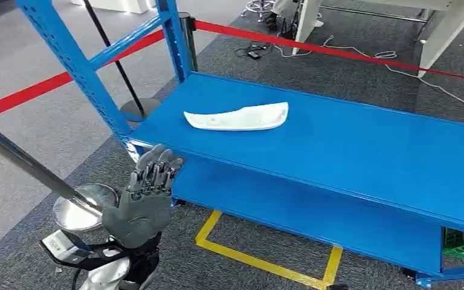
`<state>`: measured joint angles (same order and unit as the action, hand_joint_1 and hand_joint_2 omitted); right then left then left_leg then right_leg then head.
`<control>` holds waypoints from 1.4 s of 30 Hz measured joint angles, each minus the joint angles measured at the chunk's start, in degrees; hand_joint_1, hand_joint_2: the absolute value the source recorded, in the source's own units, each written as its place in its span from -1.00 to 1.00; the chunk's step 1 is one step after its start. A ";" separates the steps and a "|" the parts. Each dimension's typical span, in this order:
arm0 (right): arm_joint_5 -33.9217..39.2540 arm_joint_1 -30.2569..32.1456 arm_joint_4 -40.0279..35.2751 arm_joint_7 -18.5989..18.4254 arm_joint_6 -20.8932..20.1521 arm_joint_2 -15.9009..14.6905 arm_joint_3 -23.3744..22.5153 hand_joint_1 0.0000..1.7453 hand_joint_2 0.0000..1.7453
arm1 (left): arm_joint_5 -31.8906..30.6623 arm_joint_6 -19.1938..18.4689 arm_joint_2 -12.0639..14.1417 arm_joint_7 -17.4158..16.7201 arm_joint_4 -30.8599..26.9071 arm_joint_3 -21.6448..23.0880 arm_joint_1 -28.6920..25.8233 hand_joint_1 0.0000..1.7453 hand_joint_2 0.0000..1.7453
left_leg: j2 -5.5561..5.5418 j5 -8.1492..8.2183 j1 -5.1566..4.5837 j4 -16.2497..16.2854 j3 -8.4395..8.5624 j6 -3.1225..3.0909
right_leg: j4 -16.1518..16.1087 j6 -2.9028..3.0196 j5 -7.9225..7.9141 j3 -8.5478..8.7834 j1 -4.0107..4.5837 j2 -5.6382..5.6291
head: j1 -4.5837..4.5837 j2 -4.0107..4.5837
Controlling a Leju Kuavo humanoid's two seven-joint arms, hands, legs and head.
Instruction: Take the parts from the cabinet and place them on the table.
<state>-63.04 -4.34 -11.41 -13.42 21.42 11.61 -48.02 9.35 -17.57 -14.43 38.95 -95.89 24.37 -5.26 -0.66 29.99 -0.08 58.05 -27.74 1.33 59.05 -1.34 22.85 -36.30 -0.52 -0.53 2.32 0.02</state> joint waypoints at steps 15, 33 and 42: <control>-0.02 -0.23 -0.02 -0.11 -0.37 -0.11 -0.39 -1.00 -1.00 | 0.59 0.13 -0.06 0.00 0.20 -0.02 0.06 -1.00 -1.00 | 0.17 -4.62 0.27 -1.36 -4.83 -1.43 | -0.25 -1.74 0.83 0.78 -0.19 0.06 | 0.44 0.00; -0.35 -0.28 -0.02 -0.35 -1.44 -0.17 -0.63 -1.00 -1.00 | 0.94 0.90 0.07 0.00 0.83 -0.04 0.14 -1.00 -1.00 | 0.20 0.76 0.10 7.43 -8.91 0.92 | -0.84 0.65 2.33 3.20 -0.12 0.07 | 0.18 0.00; -0.37 -0.19 -0.02 -0.35 -1.44 -0.24 -0.76 -1.00 -1.00 | 1.01 1.01 0.02 0.00 1.14 -0.02 0.20 -1.00 -1.00 | 0.37 -4.69 0.21 -1.16 -5.06 -0.02 | -0.52 -0.46 2.66 3.04 0.37 -0.10 | 0.09 0.00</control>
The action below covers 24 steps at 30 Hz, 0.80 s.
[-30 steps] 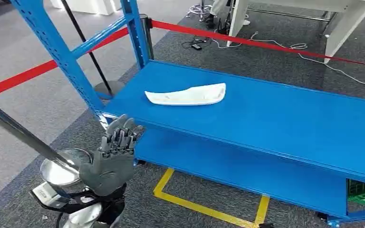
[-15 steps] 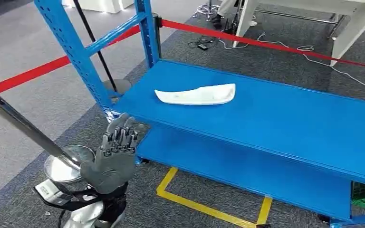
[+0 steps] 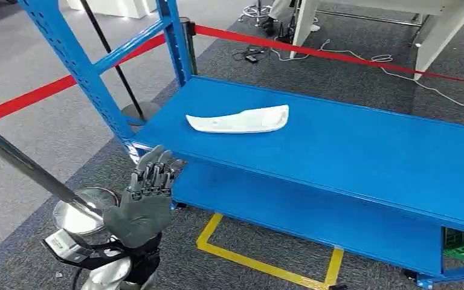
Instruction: Take the parts from the cabinet and place them on the table.
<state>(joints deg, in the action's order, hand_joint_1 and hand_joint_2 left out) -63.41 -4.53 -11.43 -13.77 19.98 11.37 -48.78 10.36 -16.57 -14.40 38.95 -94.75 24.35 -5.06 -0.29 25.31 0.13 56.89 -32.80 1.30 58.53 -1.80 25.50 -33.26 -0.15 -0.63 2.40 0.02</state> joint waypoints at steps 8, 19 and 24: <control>0.00 0.12 0.02 0.00 0.00 0.00 -0.07 -1.00 -1.00 | 0.02 0.00 -0.02 0.00 0.15 0.00 0.00 -1.00 -1.00 | -0.03 -0.30 0.03 -0.64 0.15 -2.03 | 16.17 -1.88 8.07 -7.56 -0.39 0.19 | -0.74 0.00; 0.02 0.03 0.00 -0.02 0.02 -0.09 -0.20 -1.00 -1.00 | 0.02 0.00 0.00 0.00 0.17 -0.02 0.02 -1.00 -1.00 | -0.32 0.43 -0.06 -0.17 0.44 0.40 | -0.07 0.47 -0.36 0.05 -0.50 -0.04 | -0.74 0.00; 0.02 0.09 0.00 0.00 0.00 -0.13 -0.20 -1.00 -1.00 | 0.02 0.00 0.09 0.00 0.17 -0.04 0.00 -1.00 -1.00 | -0.20 8.47 0.03 17.42 -8.12 1.35 | -0.08 1.12 -0.27 -0.11 -0.50 0.21 | 0.04 0.00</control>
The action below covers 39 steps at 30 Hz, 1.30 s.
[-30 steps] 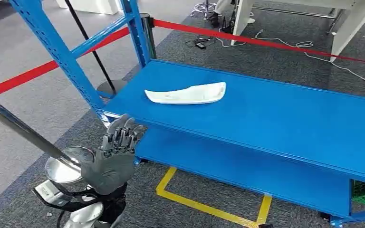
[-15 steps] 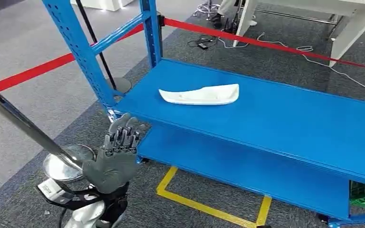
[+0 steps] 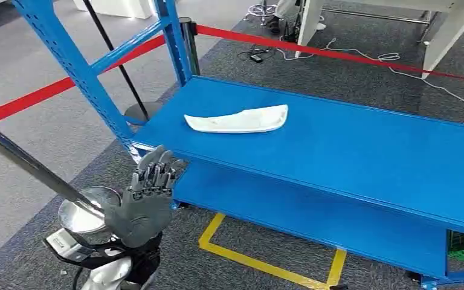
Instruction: Take the parts from the cabinet and place them on the table.
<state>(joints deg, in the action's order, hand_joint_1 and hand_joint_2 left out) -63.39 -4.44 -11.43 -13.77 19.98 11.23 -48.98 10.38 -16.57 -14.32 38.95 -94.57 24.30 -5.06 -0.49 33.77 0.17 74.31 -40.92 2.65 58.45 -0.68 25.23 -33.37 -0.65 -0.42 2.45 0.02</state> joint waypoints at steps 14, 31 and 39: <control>-0.02 0.01 0.00 0.00 0.00 0.00 0.00 -1.00 -1.00 | 0.00 0.00 -0.11 0.00 0.02 0.07 0.03 -1.00 -1.00 | 0.18 -8.89 0.04 -18.14 8.34 -3.26 | 14.48 -3.04 7.61 -6.76 0.07 -0.04 | -0.74 0.00; -0.02 0.02 0.00 0.00 0.00 -0.07 -0.09 -1.00 -1.00 | 0.00 0.00 0.00 0.00 0.09 0.00 0.03 -1.00 -1.00 | 0.07 -0.24 0.00 0.18 -0.20 -0.18 | 0.04 0.01 0.00 -0.06 0.03 -0.03 | -0.09 0.00; 2.16 0.01 0.00 1.79 5.51 0.15 -1.42 -1.00 -1.00 | -3.32 9.84 -0.11 0.00 -0.88 0.44 -0.01 -1.00 -1.00 | -0.10 -8.25 -0.33 -17.56 8.32 -1.92 | -0.18 -1.72 -0.16 -0.04 0.19 -0.13 | -0.11 0.00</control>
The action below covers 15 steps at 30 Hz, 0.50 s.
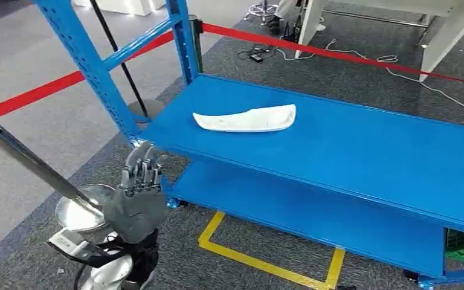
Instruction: Take the parts from the cabinet and place them on the table.
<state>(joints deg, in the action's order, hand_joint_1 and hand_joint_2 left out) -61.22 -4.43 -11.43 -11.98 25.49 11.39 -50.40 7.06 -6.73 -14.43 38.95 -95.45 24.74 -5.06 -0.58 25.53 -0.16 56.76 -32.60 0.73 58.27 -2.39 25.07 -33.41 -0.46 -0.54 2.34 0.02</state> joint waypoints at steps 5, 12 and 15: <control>0.02 -0.07 0.02 -1.07 1.68 0.11 -0.90 -1.00 -1.00 | -0.11 0.37 0.02 0.00 -0.57 0.48 0.03 -1.00 -1.00 | 1.04 -0.31 0.39 -0.59 0.29 -1.28 | 11.94 -1.20 6.73 -5.72 -0.12 0.05 | -0.68 0.00; -0.13 -0.07 0.02 -2.06 1.68 0.24 -1.53 -1.00 -1.00 | 0.76 0.15 0.04 0.00 -0.57 0.68 0.07 -1.00 -1.00 | 3.38 0.61 0.01 -0.41 1.30 -0.54 | 1.06 -1.43 0.13 -0.61 0.20 4.98 | -0.91 0.00; -0.13 -0.37 0.00 -2.06 1.68 0.33 -1.53 -1.00 -1.00 | 1.03 0.06 0.17 0.00 -0.57 0.79 0.11 -1.00 -1.00 | 4.73 0.76 -0.40 -0.32 1.35 0.06 | 0.76 0.41 0.01 -0.82 0.44 2.82 | -0.83 0.00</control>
<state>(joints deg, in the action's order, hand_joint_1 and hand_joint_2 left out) -61.35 -4.80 -11.43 -14.03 27.17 11.72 -51.93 8.09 -6.67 -14.25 38.95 -96.02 25.53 -4.95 4.15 26.29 -0.56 56.44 -31.25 0.79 59.03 -1.99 25.09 -34.24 -0.02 2.27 1.51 0.02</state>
